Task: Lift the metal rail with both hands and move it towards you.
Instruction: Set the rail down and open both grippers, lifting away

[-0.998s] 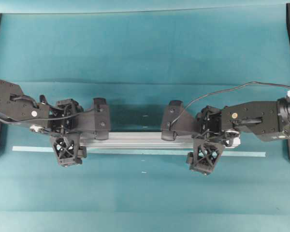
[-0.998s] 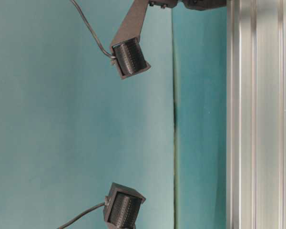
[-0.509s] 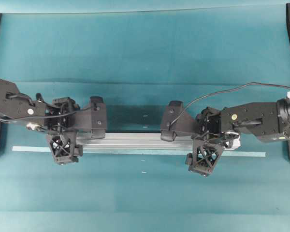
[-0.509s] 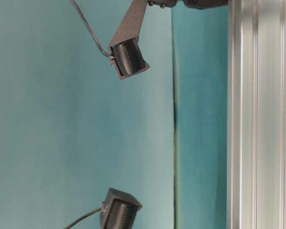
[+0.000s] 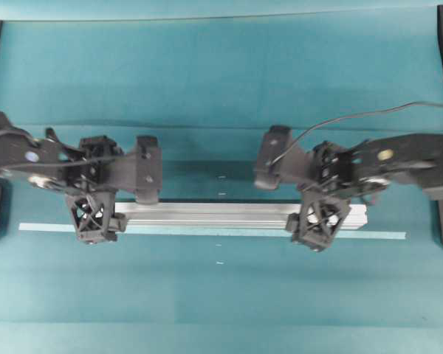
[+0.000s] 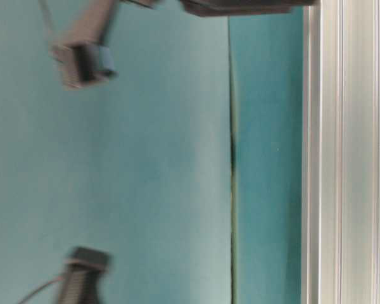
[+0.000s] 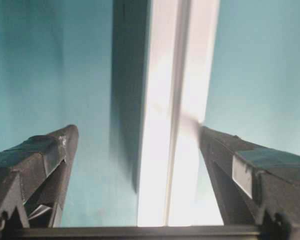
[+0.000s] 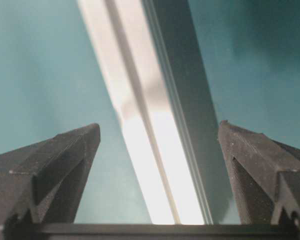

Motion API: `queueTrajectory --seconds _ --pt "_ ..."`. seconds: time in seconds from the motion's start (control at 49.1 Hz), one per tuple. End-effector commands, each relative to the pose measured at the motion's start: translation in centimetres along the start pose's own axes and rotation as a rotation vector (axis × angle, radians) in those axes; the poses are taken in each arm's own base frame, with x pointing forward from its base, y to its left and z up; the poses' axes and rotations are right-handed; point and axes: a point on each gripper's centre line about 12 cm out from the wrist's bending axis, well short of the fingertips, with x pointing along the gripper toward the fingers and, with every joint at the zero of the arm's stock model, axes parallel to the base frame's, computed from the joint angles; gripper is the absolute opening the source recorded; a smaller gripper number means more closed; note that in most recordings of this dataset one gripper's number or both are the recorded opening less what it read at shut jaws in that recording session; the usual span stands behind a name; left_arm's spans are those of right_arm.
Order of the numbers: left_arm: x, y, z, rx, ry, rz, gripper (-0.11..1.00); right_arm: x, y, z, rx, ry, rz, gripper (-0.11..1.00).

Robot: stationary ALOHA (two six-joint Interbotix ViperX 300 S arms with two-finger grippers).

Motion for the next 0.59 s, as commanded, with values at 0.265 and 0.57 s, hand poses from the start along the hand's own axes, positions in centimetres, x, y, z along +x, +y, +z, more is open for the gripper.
queueTrajectory --seconds 0.265,0.57 --pt "-7.4 0.5 2.1 -0.016 -0.256 0.001 0.93 -7.7 0.1 1.3 -0.035 -0.252 0.031 0.96" --pt "-11.7 0.6 2.7 -0.018 -0.503 -0.006 0.93 -10.4 0.1 1.0 -0.057 -0.391 0.051 0.96"
